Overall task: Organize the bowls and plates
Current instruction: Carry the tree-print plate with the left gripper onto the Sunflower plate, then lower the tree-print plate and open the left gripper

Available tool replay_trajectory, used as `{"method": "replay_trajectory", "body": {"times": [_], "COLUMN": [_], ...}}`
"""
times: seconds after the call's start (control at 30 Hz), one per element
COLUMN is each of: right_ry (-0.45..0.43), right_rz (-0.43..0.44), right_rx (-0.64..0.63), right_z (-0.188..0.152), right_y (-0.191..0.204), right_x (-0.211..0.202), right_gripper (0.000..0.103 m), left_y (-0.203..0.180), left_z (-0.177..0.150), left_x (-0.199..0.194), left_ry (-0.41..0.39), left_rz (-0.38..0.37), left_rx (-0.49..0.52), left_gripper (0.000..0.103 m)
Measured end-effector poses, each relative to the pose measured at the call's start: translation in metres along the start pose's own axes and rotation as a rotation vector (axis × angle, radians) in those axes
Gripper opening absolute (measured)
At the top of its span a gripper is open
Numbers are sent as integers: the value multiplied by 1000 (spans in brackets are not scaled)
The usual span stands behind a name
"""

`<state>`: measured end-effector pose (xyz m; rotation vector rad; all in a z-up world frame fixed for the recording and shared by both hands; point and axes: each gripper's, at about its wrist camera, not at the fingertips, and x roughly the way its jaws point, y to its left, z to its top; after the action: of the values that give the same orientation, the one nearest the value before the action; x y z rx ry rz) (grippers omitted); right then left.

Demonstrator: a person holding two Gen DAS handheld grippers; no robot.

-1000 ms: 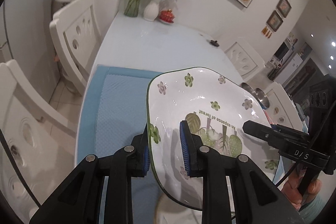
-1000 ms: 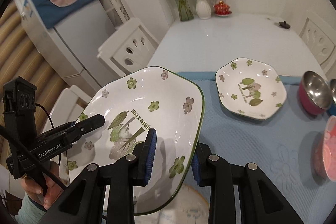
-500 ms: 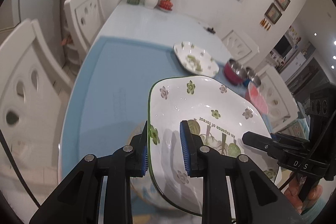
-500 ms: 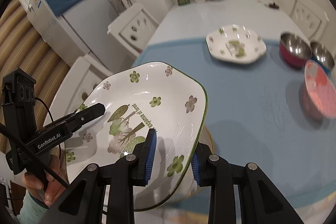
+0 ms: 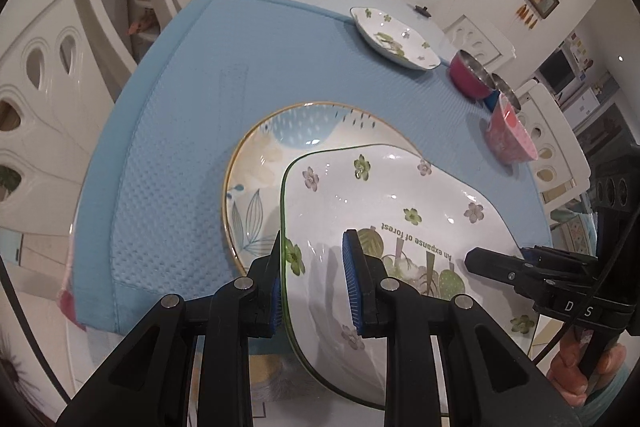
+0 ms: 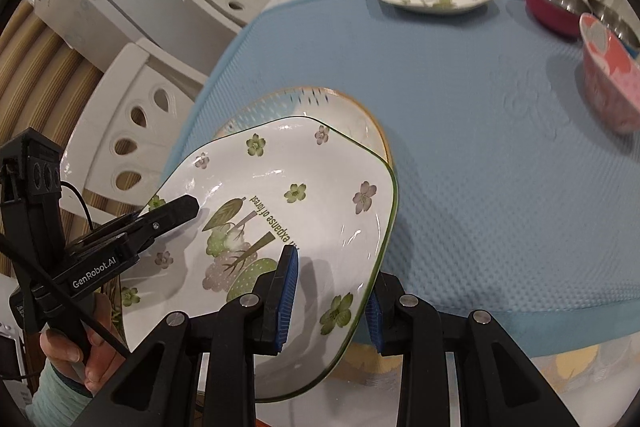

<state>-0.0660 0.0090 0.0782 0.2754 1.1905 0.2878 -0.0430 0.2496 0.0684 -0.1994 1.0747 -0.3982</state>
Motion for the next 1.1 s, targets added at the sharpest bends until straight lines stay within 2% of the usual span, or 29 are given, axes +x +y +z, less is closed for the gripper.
{"method": "replay_trajectory", "body": {"times": [0.6,1.1], "right_ry": [34,33], "right_rz": [-7,-3], "right_rx": [5,51], "right_z": [5,11], "right_y": [3,-3], "right_x": [23,23], "right_gripper": [30,30], "left_y": [18,25], "left_z": [1,14], "left_x": [17,27], "left_ry": [33,57], "left_rz": [-4,3], "left_rx": [-27,-19], "left_gripper": [21,21]}}
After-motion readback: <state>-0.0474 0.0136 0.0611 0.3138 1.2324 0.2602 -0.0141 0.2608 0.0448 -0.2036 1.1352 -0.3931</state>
